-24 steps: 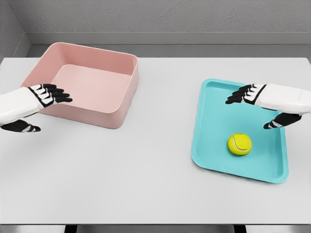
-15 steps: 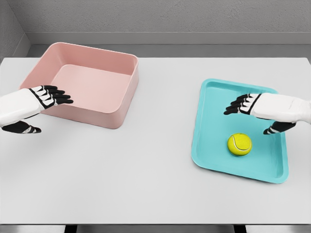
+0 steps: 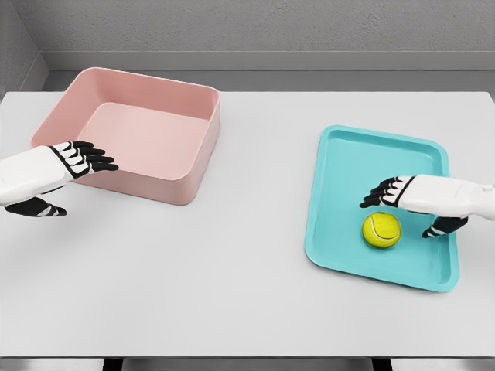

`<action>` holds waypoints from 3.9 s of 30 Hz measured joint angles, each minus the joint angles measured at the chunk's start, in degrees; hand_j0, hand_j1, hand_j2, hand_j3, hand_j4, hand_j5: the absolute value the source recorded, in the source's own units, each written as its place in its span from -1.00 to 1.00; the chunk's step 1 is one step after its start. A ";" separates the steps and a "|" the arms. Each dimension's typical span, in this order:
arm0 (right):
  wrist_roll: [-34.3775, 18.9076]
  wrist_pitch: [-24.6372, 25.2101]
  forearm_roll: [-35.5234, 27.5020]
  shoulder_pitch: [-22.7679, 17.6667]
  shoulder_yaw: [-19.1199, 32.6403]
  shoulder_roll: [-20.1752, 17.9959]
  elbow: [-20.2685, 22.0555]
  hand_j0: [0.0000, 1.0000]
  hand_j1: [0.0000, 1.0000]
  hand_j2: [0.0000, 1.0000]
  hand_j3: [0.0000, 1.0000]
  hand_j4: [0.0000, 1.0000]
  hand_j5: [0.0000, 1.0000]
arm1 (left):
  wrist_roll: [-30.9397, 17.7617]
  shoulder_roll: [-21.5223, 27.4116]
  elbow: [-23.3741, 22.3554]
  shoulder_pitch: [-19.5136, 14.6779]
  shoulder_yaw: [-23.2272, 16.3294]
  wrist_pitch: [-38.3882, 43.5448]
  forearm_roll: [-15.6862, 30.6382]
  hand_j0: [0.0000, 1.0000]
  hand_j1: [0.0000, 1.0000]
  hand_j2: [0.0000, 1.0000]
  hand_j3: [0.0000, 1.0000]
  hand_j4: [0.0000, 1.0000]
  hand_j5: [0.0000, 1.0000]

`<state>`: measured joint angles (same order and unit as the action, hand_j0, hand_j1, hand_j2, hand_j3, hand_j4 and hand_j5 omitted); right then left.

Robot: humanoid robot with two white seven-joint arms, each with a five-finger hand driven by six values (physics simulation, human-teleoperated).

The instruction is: Put the tennis from the blue tray into the pink basket with both arms

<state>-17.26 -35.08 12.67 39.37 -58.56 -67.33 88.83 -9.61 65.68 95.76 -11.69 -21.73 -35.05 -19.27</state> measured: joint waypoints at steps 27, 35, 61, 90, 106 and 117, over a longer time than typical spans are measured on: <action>-0.34 0.00 0.65 -1.05 -1.42 2.28 3.11 0.95 0.95 0.95 0.95 0.95 0.95 | 0.00 0.67 -0.01 0.09 0.15 0.00 -0.17 1.00 1.00 1.00 1.00 1.00 1.00; -0.34 0.00 2.18 -1.14 -1.41 3.38 1.95 0.82 0.82 0.82 0.82 0.82 0.82 | 0.00 0.68 -0.05 0.00 0.24 0.00 -0.18 1.00 1.00 1.00 1.00 1.00 1.00; -0.27 0.08 3.83 -1.05 -1.09 4.26 -0.07 0.16 0.16 0.16 0.16 0.16 0.16 | 0.00 0.68 -0.02 0.00 0.35 0.00 -0.17 1.00 1.00 1.00 1.00 1.00 1.00; -1.91 -0.02 3.33 -0.53 7.34 5.92 11.82 -0.01 -0.01 -0.01 -0.01 -0.01 -0.01 | 0.00 0.69 0.21 -0.09 0.37 0.00 -0.09 1.00 1.00 1.00 1.00 1.00 1.00; -9.05 -0.11 6.04 -0.18 7.94 23.96 12.23 -0.02 -0.02 -0.02 -0.02 -0.02 -0.02 | 0.00 0.70 0.48 0.00 0.36 0.00 -0.09 1.00 1.00 1.00 1.00 1.00 1.00; -10.47 -0.11 13.38 -0.97 7.38 34.81 8.45 -0.02 -0.02 -0.02 -0.02 -0.02 -0.02 | 0.00 0.69 0.48 0.00 0.19 0.01 -0.17 1.00 1.00 1.00 1.00 1.00 1.00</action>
<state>-27.72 -35.20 26.05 38.41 -51.18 -32.53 97.27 -9.61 66.36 96.24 -11.69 -21.54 -35.05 -19.44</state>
